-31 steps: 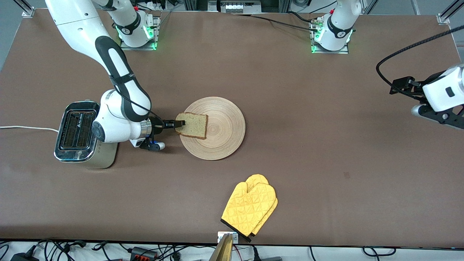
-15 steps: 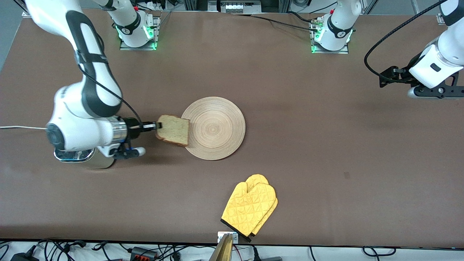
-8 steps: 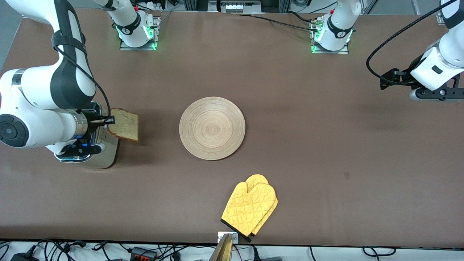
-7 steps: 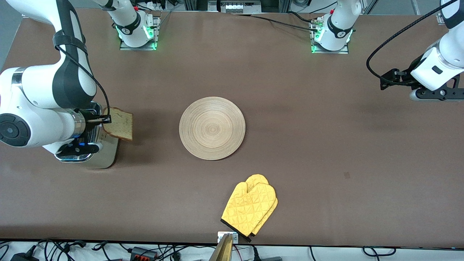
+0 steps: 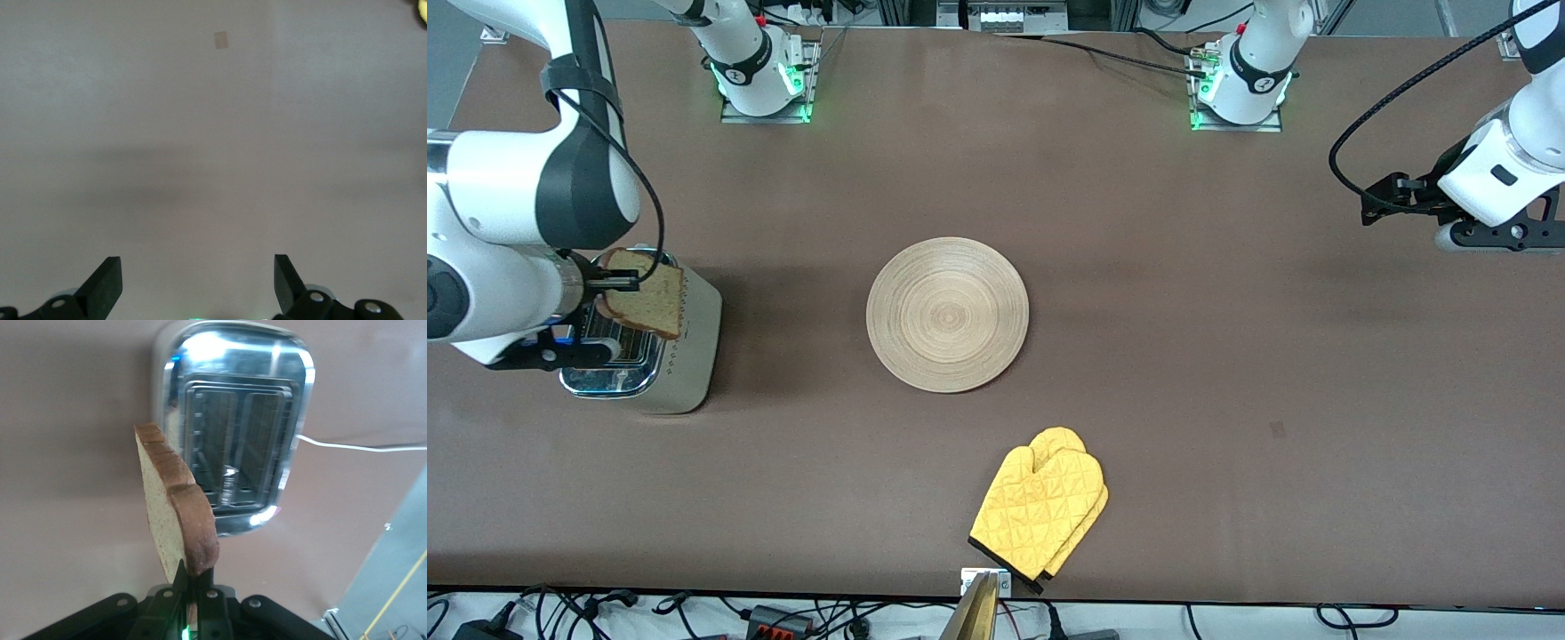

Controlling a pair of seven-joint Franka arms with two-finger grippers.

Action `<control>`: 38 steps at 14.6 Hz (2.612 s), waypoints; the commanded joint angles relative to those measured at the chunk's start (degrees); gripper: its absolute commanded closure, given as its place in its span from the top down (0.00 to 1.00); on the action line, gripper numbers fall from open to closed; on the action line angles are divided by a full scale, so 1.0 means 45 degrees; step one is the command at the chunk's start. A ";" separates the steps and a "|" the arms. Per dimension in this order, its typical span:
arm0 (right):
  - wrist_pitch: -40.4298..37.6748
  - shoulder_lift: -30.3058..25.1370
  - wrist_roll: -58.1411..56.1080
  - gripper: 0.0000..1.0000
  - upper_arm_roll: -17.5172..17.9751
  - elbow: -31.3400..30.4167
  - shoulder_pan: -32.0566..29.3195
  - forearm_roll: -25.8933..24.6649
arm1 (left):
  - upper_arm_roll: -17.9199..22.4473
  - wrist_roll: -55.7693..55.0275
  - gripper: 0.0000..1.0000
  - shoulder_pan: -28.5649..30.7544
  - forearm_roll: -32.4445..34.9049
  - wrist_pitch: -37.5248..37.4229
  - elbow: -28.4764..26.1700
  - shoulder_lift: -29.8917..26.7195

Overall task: Move plate and put bread in toaster
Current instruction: 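Carry the bread above the toaster slot with the right gripper, then lower the bread into the toaster slot and open the right gripper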

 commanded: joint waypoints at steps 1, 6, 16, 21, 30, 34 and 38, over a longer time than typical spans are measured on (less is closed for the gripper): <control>-0.0342 -0.0009 -0.0026 0.00 -0.0017 0.0377 -0.0005 -0.0471 | -0.0008 -0.1437 1.00 0.0091 -0.0798 -0.0128 0.0398 0.0262; -0.0381 0.0127 0.0032 0.00 -0.0153 0.0261 0.0093 -0.1466 | -0.0008 -0.1681 1.00 0.0072 -0.0703 -0.0206 0.0864 0.0456; 0.0397 0.0498 0.0267 0.00 -0.0153 -0.0150 0.0073 -0.1682 | 0.0070 -0.1642 1.00 0.0599 -0.0469 -0.0480 0.0808 0.0380; 0.0790 0.0576 0.0305 0.00 -0.0153 -0.0422 0.0054 -0.1702 | -0.0106 -0.1642 1.00 0.0580 -0.0430 -0.0500 0.0867 0.0380; 0.1025 0.0616 0.0344 0.00 -0.0153 -0.0911 0.0093 -0.1585 | -0.0106 -0.1292 1.00 0.0560 -0.0430 -0.0519 0.0925 0.0419; 0.1590 0.0733 0.0422 0.88 -0.0153 -0.1088 -0.0083 -0.1487 | -0.0106 -0.1310 1.00 0.0560 -0.0430 -0.0519 0.0925 0.0419; 0.1455 0.0324 0.0520 1.00 -0.0134 -0.0952 0.0170 -0.1506 | -0.0086 -0.1291 1.00 0.0580 -0.0430 -0.0539 0.0945 0.0419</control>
